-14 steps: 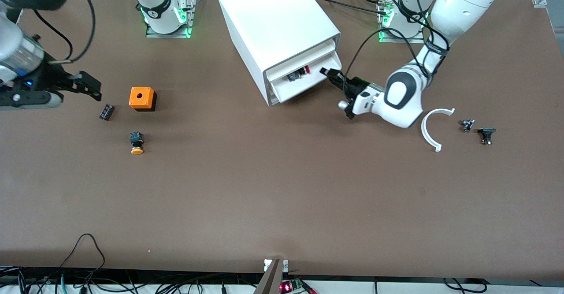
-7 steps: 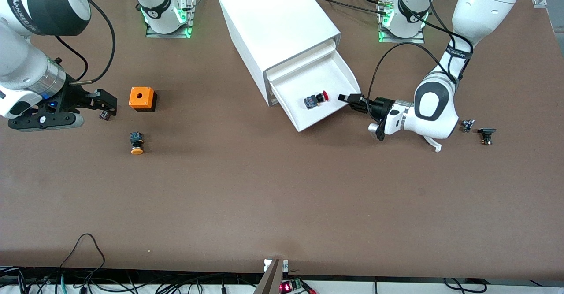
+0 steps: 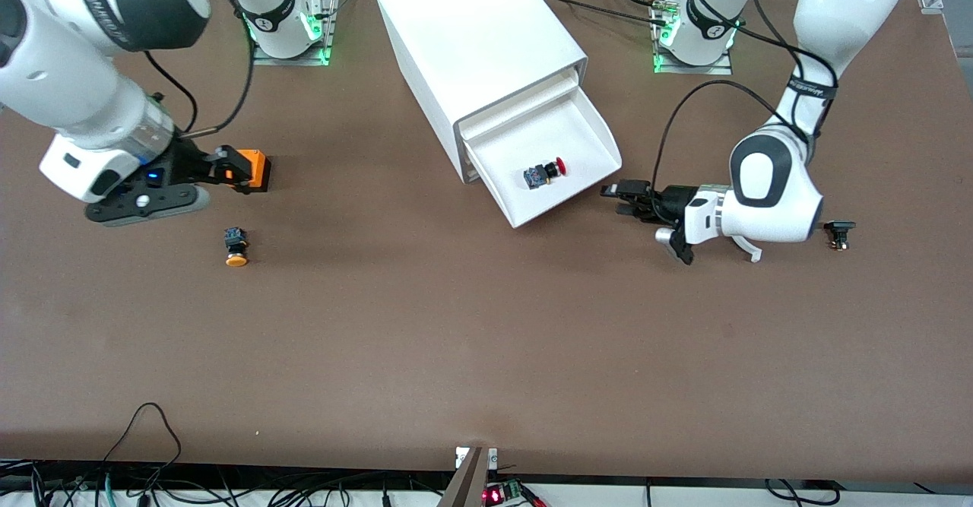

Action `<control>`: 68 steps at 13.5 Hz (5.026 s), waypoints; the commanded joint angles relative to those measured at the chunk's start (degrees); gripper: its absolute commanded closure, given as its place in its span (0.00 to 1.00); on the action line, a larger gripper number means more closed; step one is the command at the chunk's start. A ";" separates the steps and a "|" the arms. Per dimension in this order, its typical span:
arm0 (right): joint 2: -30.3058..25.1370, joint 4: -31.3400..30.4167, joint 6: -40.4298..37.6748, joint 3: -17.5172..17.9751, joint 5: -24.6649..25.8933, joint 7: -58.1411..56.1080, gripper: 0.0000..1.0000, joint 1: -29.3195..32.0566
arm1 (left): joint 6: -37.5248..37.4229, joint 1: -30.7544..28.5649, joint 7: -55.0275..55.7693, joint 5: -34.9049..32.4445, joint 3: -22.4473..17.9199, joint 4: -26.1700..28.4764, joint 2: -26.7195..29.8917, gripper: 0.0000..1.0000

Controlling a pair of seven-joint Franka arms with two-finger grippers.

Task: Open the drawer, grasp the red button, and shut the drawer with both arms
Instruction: 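Withdraw the left gripper while the right gripper reaches into the drawer, then grasp the red push button inside the drawer with the right gripper, then lift the red button out with the right gripper while the left gripper returns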

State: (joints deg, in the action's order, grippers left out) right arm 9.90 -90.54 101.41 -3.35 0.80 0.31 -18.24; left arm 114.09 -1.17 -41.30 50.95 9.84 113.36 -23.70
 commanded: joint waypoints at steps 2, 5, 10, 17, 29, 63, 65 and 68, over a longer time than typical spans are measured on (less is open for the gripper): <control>6.43 6.07 0.54 -0.25 -0.71 0.57 0.00 -7.49 | 7.10 -3.91 0.70 -3.49 -0.26 -0.24 7.15 0.00; 11.53 8.89 4.65 -0.16 -0.71 -0.13 0.00 -12.69 | 7.11 -7.52 0.18 -3.31 -1.39 -0.77 9.36 0.00; 15.32 10.21 11.17 0.19 -1.41 -0.66 0.00 -21.21 | -2.53 -9.20 0.87 -19.44 -7.72 -7.79 14.11 0.00; 23.92 21.88 11.27 10.28 -3.26 -17.76 0.00 -22.37 | -16.08 -8.15 22.80 -45.12 -6.86 -20.20 19.03 0.00; 31.40 26.38 10.92 16.45 4.28 -48.89 0.00 -22.63 | -19.26 -3.23 43.59 -53.50 -3.78 -20.37 21.24 0.00; 36.42 29.63 10.83 21.55 10.80 -48.91 0.79 -23.43 | -20.57 -3.31 42.89 -53.67 -2.45 -23.80 18.95 0.00; 34.41 30.51 11.17 22.68 10.72 -46.38 0.80 -21.41 | -20.84 -3.40 43.06 -53.58 -2.54 -23.80 18.95 0.00; 30.01 30.25 10.83 22.60 10.89 -33.75 0.80 -17.73 | -20.92 -3.40 42.71 -53.58 -2.46 -23.80 19.04 0.00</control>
State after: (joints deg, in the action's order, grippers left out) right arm 42.94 -59.59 113.28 17.69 10.43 -40.81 -39.11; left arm 94.81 -4.45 1.72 -1.24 7.02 91.49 -3.98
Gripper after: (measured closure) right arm 0.590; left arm 0.000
